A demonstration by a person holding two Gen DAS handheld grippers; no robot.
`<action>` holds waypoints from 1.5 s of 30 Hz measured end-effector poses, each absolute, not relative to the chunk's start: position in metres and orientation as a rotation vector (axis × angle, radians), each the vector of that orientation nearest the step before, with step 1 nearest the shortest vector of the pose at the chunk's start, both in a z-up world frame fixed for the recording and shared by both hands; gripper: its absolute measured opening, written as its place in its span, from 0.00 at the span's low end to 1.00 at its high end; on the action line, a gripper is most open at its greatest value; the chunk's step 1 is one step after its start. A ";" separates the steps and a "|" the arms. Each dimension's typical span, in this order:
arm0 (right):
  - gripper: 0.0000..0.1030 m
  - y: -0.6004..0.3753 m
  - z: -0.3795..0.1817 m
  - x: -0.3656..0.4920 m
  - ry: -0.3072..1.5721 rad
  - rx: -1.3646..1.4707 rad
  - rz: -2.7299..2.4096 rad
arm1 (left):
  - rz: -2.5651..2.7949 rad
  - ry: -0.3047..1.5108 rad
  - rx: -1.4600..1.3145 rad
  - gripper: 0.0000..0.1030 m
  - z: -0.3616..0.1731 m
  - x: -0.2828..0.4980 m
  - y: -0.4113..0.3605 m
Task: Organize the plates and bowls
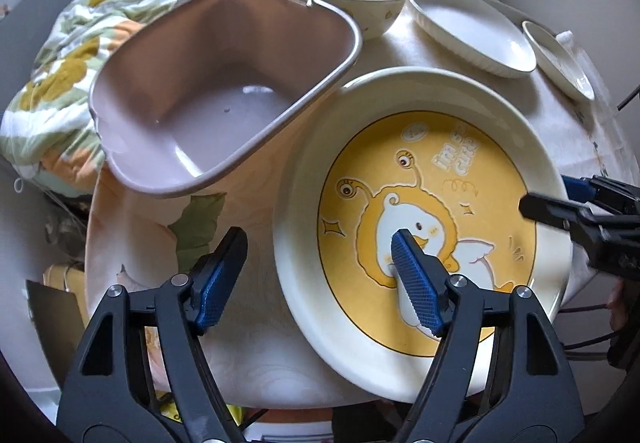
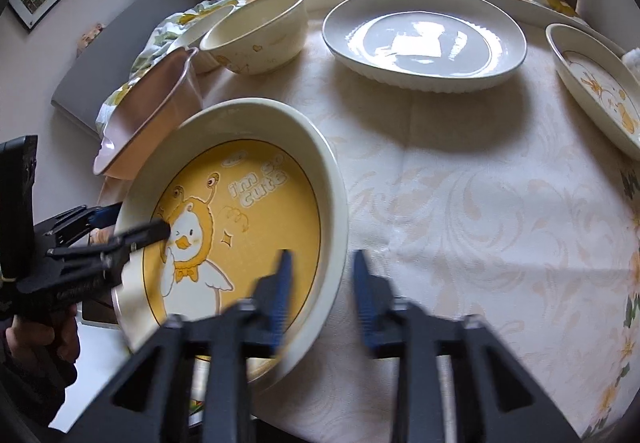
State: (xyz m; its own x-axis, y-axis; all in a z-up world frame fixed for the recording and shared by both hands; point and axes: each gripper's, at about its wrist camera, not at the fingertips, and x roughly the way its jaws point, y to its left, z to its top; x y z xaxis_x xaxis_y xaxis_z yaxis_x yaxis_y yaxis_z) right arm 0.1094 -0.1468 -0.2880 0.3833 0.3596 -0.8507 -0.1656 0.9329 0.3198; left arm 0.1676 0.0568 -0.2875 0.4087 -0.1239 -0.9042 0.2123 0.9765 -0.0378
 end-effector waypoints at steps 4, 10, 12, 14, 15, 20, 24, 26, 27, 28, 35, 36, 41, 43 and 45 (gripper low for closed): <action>0.67 -0.147 -0.288 0.106 1.124 0.177 0.328 | -0.192 1.133 0.096 0.71 -0.291 0.163 0.057; 0.67 -0.158 -0.263 0.093 1.086 0.173 0.302 | -0.175 1.089 0.056 0.71 -0.254 0.147 0.065; 0.67 -0.164 -0.243 0.087 1.062 0.169 0.290 | -0.179 1.052 0.044 0.71 -0.228 0.141 0.066; 0.68 -0.169 -0.216 0.081 1.029 0.171 0.272 | -0.183 0.990 0.024 0.71 -0.192 0.134 0.065; 0.77 -0.173 -0.198 0.077 0.998 0.176 0.252 | -0.179 0.956 0.018 0.74 -0.175 0.131 0.064; 1.00 -0.188 -0.140 0.069 0.851 0.141 0.166 | -0.232 0.806 0.006 1.00 -0.116 0.130 0.047; 1.00 -0.204 -0.115 0.071 0.815 0.143 0.143 | -0.283 0.787 0.007 1.00 -0.100 0.144 0.025; 1.00 -0.218 -0.105 0.078 0.821 0.126 0.117 | -0.292 0.797 -0.015 1.00 -0.097 0.154 0.018; 1.00 -0.225 -0.101 0.083 0.832 0.108 0.112 | -0.300 0.803 -0.032 1.00 -0.095 0.159 0.013; 1.00 -0.230 -0.097 0.088 0.837 0.092 0.110 | -0.305 0.809 -0.054 1.00 -0.095 0.165 0.007; 1.00 -0.271 -0.102 0.146 0.871 0.008 0.156 | -0.262 0.892 -0.159 1.00 -0.119 0.208 -0.028; 1.00 -0.276 -0.106 0.157 0.880 -0.004 0.173 | -0.248 0.910 -0.178 1.00 -0.125 0.214 -0.033; 1.00 -0.305 -0.138 0.218 0.958 -0.015 0.337 | -0.159 0.995 -0.287 1.00 -0.166 0.242 -0.052; 1.00 -0.310 -0.156 0.243 0.986 -0.050 0.407 | -0.113 1.021 -0.312 1.00 -0.185 0.255 -0.061; 1.00 -0.313 -0.175 0.264 1.022 -0.074 0.471 | -0.073 1.045 -0.346 0.99 -0.203 0.267 -0.067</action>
State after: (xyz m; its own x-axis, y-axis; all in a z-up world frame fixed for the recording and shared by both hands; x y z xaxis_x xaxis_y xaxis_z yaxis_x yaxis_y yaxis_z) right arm 0.2640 -0.3130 -0.1752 0.4311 0.3434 -0.8344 -0.4112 0.8979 0.1570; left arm 0.2669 -0.0675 -0.2034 0.5044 -0.2223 -0.8343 -0.1041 0.9436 -0.3143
